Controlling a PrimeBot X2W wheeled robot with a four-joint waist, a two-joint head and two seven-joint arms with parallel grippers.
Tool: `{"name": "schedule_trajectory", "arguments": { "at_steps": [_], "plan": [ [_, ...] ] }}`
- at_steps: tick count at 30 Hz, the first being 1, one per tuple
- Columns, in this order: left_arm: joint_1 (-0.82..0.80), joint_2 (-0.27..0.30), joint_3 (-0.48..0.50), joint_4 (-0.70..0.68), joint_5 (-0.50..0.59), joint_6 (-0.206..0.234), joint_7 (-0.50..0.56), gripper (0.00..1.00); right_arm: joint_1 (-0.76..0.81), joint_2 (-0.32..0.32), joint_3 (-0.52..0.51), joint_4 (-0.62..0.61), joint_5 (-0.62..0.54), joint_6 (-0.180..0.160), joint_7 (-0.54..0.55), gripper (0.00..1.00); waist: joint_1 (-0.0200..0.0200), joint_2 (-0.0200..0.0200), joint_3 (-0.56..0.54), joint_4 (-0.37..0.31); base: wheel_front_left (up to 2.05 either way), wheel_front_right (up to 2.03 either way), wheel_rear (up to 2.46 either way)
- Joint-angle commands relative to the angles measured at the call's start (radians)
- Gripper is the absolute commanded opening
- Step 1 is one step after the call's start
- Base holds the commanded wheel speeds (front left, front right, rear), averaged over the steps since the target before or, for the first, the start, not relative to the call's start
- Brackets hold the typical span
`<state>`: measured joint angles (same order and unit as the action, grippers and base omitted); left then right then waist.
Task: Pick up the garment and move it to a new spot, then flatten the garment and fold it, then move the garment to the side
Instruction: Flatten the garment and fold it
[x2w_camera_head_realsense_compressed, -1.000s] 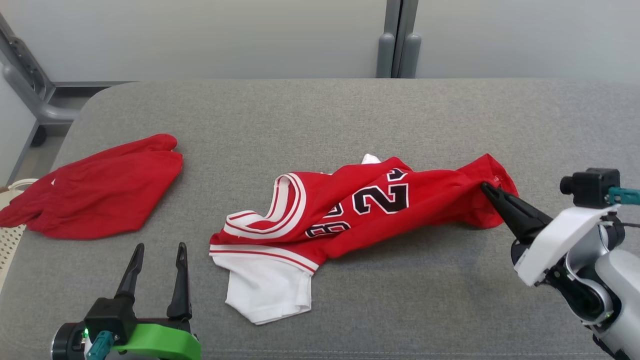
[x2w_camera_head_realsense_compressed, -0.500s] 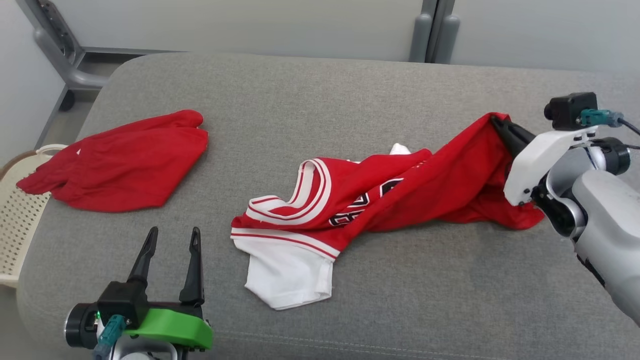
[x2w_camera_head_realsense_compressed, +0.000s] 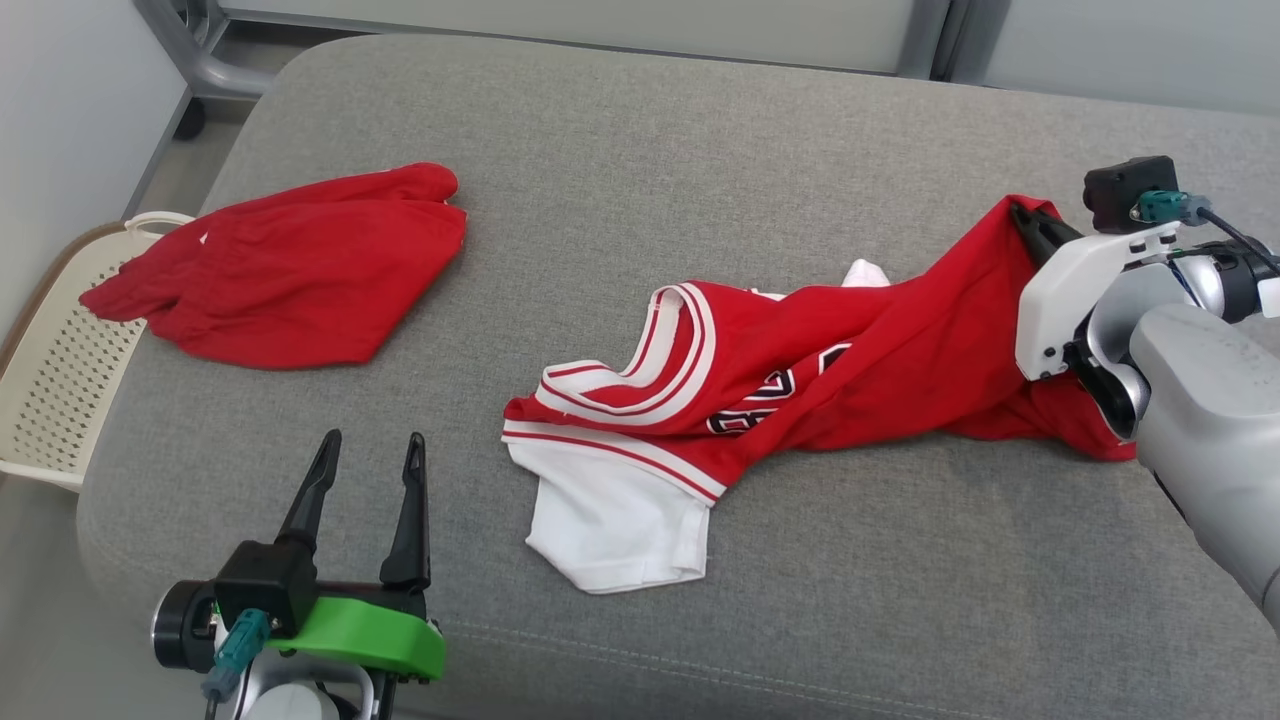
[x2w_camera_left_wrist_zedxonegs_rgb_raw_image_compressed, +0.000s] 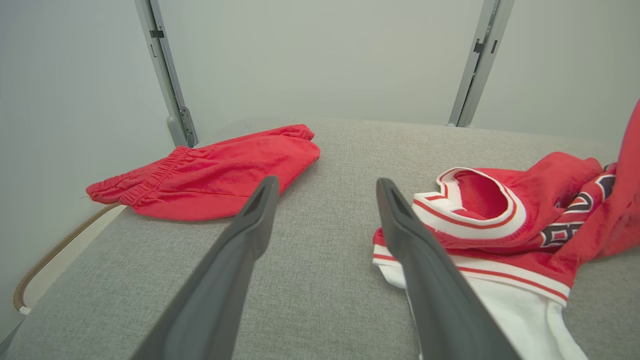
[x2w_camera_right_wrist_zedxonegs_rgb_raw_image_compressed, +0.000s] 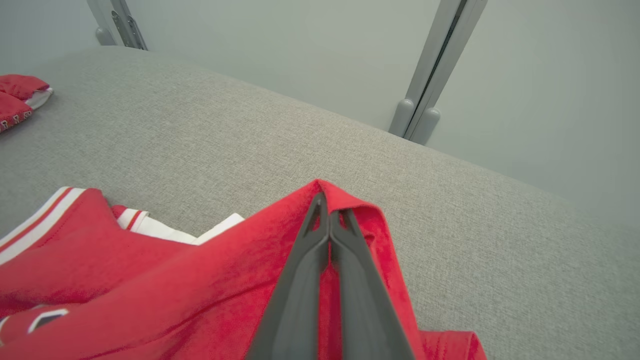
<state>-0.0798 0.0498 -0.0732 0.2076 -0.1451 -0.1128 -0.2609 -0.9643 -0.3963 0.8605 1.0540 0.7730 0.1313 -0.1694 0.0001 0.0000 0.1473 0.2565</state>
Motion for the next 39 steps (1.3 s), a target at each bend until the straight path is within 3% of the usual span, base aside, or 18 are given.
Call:
{"name": "schedule_trajectory", "arguments": {
  "at_steps": [1, 2, 3, 11, 19, 27, 33, 39],
  "plan": [
    [-0.018, 0.002, -0.005, -0.001, -0.010, 0.009, -0.003, 1.00, -0.019, 0.003, 0.008, 0.027, -0.015, -0.001, -0.019, 0.13, -0.0001, 0.0000, 0.008, 0.006, 0.00, 0.00, 0.00],
    [-0.019, 0.002, -0.008, -0.001, -0.011, 0.010, -0.003, 1.00, -0.026, 0.008, 0.012, 0.044, -0.019, -0.001, -0.030, 0.47, -0.0001, 0.0000, 0.010, 0.006, 0.00, 0.00, 0.00],
    [-0.019, 0.002, -0.010, -0.002, -0.012, 0.012, -0.003, 1.00, -0.030, 0.015, 0.016, 0.058, -0.021, -0.001, -0.039, 1.00, -0.0001, 0.0000, 0.011, 0.005, 0.00, 0.00, 0.00],
    [-0.015, 0.002, -0.002, 0.004, -0.012, 0.017, -0.003, 1.00, -0.041, 0.018, 0.037, 0.077, -0.001, -0.001, -0.079, 1.00, -0.0001, 0.0000, 0.006, -0.018, 0.00, 0.00, 0.00],
    [0.000, 0.002, 0.004, 0.002, -0.005, 0.015, -0.003, 1.00, 0.041, -0.037, -0.023, -0.075, 0.056, -0.001, -0.097, 1.00, -0.0001, 0.0000, -0.015, -0.051, 0.00, 0.00, 0.00],
    [0.023, 0.002, 0.025, -0.002, 0.004, 0.010, -0.003, 1.00, 0.248, -0.107, -0.192, -0.296, -0.001, -0.001, -0.098, 1.00, -0.0001, 0.0000, -0.041, -0.080, 0.00, 0.00, 0.00],
    [0.035, 0.002, 0.044, -0.008, 0.013, 0.006, -0.003, 1.00, 0.428, -0.108, -0.280, -0.403, -0.042, -0.001, -0.098, 1.00, -0.0001, 0.0000, -0.056, -0.093, 0.00, 0.00, 0.00],
    [0.044, 0.002, 0.069, -0.013, 0.024, 0.001, -0.003, 1.00, 0.541, -0.086, -0.300, -0.458, -0.039, -0.001, -0.066, 1.00, -0.0001, 0.0000, -0.063, -0.104, 0.00, 0.00, 0.00]
  ]
}}
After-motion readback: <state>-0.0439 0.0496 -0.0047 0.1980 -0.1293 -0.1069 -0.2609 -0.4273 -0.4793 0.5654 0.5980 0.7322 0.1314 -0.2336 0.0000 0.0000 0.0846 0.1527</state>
